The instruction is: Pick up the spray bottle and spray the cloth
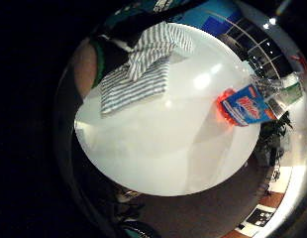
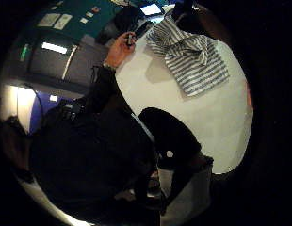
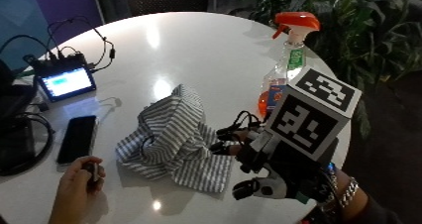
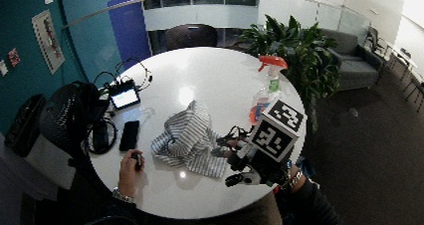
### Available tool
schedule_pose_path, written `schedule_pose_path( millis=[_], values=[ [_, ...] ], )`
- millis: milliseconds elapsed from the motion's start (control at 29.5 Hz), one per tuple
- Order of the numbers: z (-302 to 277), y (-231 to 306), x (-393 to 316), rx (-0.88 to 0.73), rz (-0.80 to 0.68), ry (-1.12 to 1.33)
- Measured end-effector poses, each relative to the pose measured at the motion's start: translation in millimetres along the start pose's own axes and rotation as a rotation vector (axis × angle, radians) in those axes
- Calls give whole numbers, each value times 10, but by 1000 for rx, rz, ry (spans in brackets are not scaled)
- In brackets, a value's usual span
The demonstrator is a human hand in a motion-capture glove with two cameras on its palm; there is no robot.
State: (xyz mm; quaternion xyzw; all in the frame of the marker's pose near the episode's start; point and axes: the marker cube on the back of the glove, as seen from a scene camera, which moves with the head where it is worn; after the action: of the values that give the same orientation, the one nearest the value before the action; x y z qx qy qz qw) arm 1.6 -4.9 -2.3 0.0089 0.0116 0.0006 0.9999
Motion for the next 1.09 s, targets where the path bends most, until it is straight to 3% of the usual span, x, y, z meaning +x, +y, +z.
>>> schedule_pose_path(
  millis=[577,916,1086],
  values=[
    [-1018,-638,569,267,79,60],
    [-1365,-722,1526,427,450,107],
    [-1315,-691,1854,404,531,57]
  ],
)
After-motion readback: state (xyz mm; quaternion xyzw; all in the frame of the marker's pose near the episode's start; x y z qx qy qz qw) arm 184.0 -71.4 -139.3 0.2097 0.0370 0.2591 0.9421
